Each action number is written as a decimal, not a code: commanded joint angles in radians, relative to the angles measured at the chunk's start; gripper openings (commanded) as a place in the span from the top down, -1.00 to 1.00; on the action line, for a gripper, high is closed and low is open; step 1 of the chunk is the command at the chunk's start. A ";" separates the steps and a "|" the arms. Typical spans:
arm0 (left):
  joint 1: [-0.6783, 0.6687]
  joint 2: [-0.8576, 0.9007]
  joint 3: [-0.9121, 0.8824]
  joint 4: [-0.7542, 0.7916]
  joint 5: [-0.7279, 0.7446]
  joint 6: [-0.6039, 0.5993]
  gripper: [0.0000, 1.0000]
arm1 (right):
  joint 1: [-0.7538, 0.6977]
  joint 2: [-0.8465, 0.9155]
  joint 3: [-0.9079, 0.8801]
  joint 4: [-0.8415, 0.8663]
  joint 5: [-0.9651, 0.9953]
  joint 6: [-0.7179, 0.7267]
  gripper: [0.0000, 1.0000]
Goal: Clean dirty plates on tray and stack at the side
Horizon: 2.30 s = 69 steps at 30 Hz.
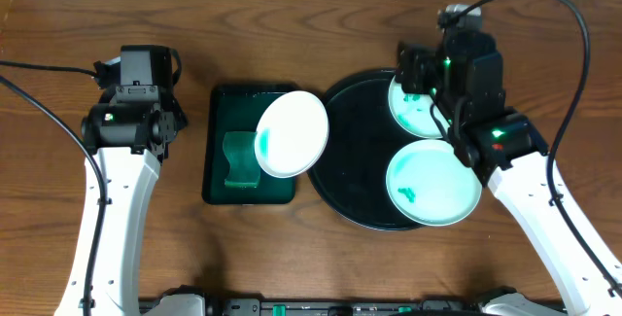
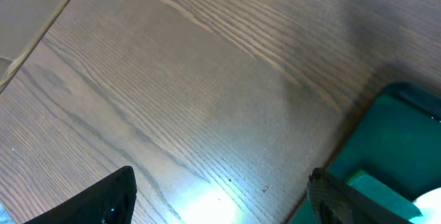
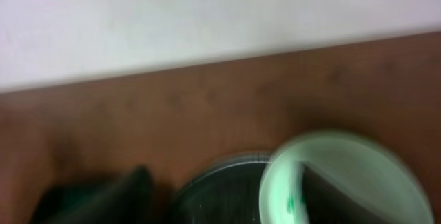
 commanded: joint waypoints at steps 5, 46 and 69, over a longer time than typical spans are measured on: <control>0.004 -0.013 0.005 -0.005 -0.024 0.013 -0.60 | 0.041 0.027 -0.006 -0.123 -0.200 0.077 -0.63; 0.004 -0.013 0.005 -0.005 -0.023 0.013 -0.60 | 0.366 0.863 0.932 -0.912 0.174 0.067 0.58; 0.004 -0.013 0.005 -0.005 -0.024 0.013 -0.60 | 0.396 0.867 0.846 -0.946 0.174 0.126 0.65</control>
